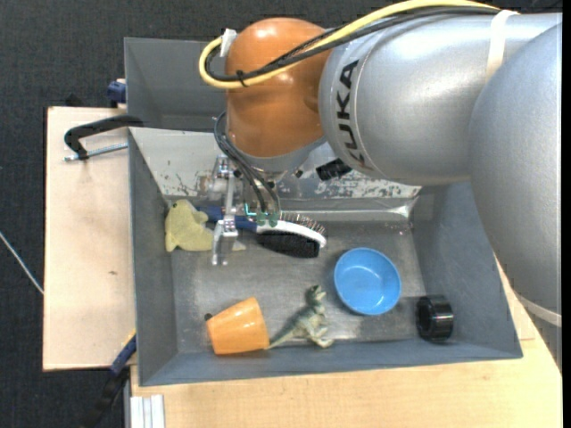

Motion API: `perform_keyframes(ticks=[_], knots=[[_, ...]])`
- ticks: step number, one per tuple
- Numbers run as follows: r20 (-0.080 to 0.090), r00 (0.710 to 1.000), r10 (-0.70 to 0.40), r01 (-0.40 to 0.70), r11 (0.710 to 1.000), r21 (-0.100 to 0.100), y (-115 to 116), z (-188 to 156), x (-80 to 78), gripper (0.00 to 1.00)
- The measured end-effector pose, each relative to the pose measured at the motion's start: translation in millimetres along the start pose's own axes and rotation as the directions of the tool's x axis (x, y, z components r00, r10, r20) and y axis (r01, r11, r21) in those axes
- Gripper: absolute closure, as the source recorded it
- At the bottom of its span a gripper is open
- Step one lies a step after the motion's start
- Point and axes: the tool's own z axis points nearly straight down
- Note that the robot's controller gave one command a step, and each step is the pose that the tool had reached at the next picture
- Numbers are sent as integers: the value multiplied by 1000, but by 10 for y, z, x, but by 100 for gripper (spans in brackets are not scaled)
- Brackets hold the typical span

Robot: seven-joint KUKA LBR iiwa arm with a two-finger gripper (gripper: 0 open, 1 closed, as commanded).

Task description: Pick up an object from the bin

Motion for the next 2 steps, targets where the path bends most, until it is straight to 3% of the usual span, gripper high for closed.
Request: perform_keyframes(ticks=[1,2], knots=[[16,900,-435,435,901,4,-533,1221,282,0],[8,997,-74,74,997,1,-1809,1111,489,0]])
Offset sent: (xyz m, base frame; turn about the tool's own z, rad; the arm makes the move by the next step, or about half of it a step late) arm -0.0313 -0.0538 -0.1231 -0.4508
